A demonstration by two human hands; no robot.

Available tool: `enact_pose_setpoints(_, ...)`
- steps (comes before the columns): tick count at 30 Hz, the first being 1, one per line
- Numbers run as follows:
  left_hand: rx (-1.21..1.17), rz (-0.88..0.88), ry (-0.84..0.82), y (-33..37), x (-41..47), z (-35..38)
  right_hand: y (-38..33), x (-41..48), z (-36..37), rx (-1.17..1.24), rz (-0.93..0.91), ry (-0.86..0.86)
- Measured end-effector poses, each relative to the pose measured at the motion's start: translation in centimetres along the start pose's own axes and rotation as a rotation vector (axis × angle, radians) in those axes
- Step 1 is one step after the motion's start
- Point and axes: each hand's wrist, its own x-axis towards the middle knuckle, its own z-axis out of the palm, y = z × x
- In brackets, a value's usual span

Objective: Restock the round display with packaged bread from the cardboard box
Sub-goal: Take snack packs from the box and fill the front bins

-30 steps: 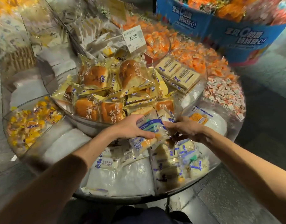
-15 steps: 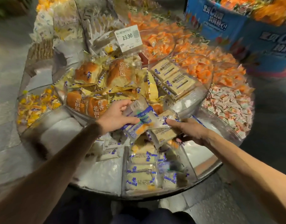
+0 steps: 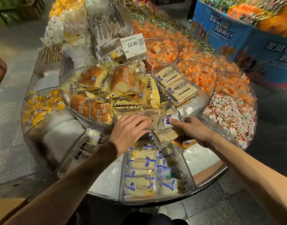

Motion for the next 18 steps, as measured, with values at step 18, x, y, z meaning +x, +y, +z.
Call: enact_pose_setpoints(18,-0.823,-0.856,0.099,4.1,6.3,1.5,-0.1,-0.5,-4.2,0.131,-0.04,0.159)
